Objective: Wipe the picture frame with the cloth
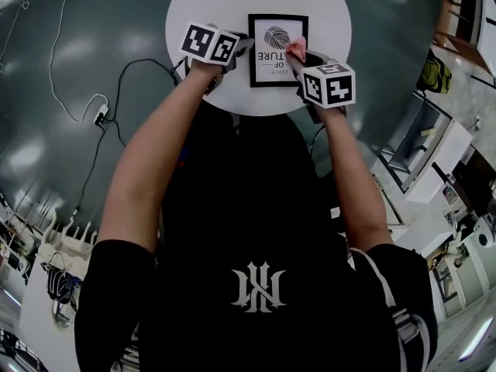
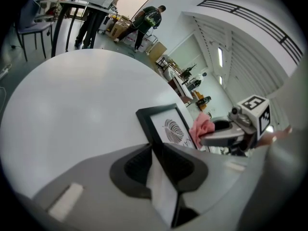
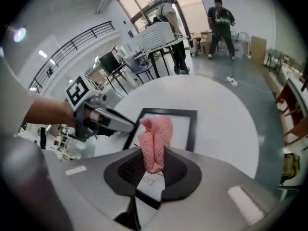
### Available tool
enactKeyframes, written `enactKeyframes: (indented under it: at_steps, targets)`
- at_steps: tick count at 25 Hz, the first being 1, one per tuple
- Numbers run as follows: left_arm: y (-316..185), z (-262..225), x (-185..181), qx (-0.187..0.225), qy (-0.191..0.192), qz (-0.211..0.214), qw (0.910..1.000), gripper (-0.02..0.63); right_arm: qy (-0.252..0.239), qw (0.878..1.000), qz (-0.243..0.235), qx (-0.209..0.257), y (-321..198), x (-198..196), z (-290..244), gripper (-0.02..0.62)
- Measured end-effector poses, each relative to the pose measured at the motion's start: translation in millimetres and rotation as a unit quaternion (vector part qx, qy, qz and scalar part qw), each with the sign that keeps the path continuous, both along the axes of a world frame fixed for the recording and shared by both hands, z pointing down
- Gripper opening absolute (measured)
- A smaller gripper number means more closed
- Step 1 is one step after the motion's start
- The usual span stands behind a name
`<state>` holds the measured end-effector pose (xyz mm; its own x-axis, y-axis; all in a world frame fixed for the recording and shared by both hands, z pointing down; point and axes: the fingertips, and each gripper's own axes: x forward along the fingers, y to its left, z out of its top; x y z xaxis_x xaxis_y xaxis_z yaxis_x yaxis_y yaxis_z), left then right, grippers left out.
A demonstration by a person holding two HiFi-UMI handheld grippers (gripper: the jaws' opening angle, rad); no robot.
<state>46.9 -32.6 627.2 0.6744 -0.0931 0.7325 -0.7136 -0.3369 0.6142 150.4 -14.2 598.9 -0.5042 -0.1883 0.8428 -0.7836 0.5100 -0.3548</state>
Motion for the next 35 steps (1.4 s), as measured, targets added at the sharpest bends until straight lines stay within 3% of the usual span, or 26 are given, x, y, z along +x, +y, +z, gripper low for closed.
enactKeyframes:
  at_steps: [3,9,20,28,35]
  targets:
    - [-1,-1,1,0.001,0.001,0.0,1.0,0.073,-0.049,0.998,-0.02,-0.031,22,-48,1,0.069]
    - [-1,0,1,0.0,0.0,0.003,1.0,0.074,-0.009,0.997,-0.078,-0.02,40,-81,22,0.071]
    - [-1,0,3,0.0,-0.003,0.011,0.9999,0.075,0.076,0.987,-0.14,0.037,40,-63,29,0.067]
    - [-2,1,2,0.0,-0.004,0.016,0.9999,0.075,0.135,0.98,-0.133,0.055,30,-21,32,0.067]
    - [-2,0,3,-0.001,-0.007,0.02,0.9998,0.075,0.241,0.95,-0.173,0.096,21,15,31,0.067]
